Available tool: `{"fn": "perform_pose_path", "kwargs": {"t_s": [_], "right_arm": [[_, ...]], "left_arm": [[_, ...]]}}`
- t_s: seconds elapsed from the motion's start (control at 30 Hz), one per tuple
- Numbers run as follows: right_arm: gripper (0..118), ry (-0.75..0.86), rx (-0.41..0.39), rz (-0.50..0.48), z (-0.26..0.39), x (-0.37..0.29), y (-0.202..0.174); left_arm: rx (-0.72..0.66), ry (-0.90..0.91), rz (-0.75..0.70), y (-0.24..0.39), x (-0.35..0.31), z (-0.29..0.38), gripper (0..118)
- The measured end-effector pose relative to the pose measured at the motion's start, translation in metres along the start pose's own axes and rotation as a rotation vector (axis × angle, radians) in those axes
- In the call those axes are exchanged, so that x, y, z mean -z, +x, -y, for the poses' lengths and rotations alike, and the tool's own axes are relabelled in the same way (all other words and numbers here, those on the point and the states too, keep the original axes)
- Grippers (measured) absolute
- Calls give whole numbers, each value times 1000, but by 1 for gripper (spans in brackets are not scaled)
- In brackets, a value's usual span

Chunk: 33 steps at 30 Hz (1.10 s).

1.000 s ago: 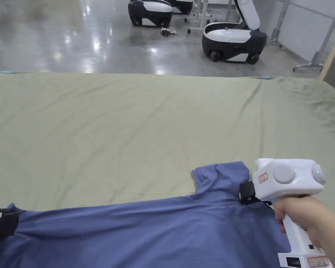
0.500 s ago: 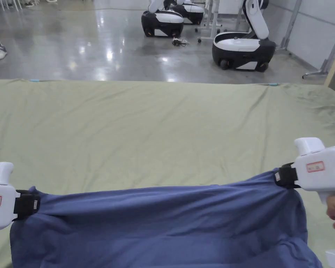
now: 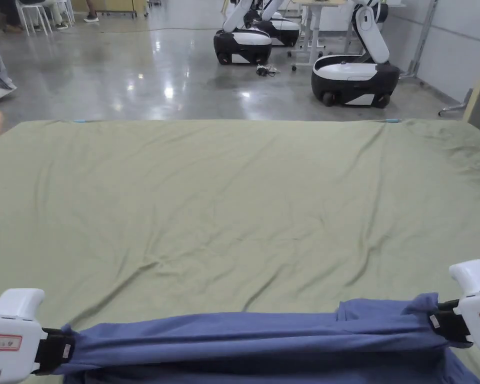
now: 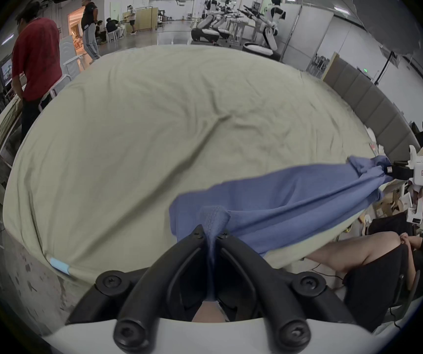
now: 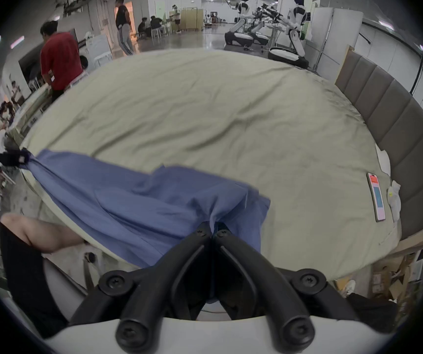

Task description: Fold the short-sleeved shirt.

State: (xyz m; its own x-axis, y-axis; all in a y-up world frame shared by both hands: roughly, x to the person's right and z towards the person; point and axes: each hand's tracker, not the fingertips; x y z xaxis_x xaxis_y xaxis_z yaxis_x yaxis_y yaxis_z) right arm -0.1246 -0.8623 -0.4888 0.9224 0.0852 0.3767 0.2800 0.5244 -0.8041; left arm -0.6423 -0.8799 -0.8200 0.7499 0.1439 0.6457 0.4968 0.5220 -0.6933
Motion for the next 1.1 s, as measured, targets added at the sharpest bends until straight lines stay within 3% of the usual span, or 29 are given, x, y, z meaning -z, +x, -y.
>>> {"fn": "perform_pose_path", "kwargs": {"t_s": [0.13, 0.27, 0.33, 0.4, 0.43, 0.47, 0.5, 0.53, 0.57, 0.7, 0.73, 0.77, 0.8, 0.83, 0.87, 0.93, 1.0, 1.07, 1.1], "right_arm": [[0, -54, -39, 81, 27, 31, -9], [0, -127, 36, 95, 44, 53, -17], [0, -62, 36, 130, 52, 61, -19], [1, -44, 39, 147, 51, 58, -22], [5, -21, 53, 152, 52, 55, -22], [32, 8, 63, 150, 53, 38, -26], [70, 8, 82, 157, 52, 28, -24], [106, 14, 106, 154, 53, 21, -23], [118, 77, 137, 134, 54, 3, -22], [114, 251, 176, 116, 52, -55, -32], [109, 268, 166, 101, 49, -72, -43], [86, 293, 154, 80, 46, -83, -51], [49, 317, 131, 61, 44, -90, -60], [11, 337, 127, 62, 41, -95, -70], [1, 341, 132, 60, 37, -101, -80], [1, 362, 164, 0, 33, -109, -96], [1, 371, 177, -64, 28, -114, -111], [1, 375, 152, -73, 29, -121, -129], [1, 376, 133, -81, 29, -123, -138]], "left_arm": [[3, -29, -21, -1, 20, 17, 1], [66, -19, -84, -8, 44, 32, 1], [69, -3, -93, -9, 47, 39, 2], [56, 33, -101, -6, 40, 42, 10], [47, 56, -106, -8, 36, 43, 24], [41, 62, -111, -13, 30, 44, 62], [0, 49, -74, -21, 21, 42, 85], [-40, 52, -18, -27, 9, 41, 95], [-102, 74, 79, -36, -6, 40, 95], [-231, 172, 237, -71, -59, 41, 95], [-254, 158, 282, -80, -67, 40, 89], [-289, 152, 325, -87, -71, 40, 55], [-330, 191, 369, -90, -75, 40, 9], [-357, 190, 392, -94, -71, 40, 0], [-362, 207, 361, -99, -69, 40, 0], [-330, 125, 451, -109, -53, 37, 0], [-282, 101, 443, -113, -39, 39, 0], [-288, 67, 543, -123, -18, 41, 0], [-339, 48, 596, -130, -6, 40, 6]]}}
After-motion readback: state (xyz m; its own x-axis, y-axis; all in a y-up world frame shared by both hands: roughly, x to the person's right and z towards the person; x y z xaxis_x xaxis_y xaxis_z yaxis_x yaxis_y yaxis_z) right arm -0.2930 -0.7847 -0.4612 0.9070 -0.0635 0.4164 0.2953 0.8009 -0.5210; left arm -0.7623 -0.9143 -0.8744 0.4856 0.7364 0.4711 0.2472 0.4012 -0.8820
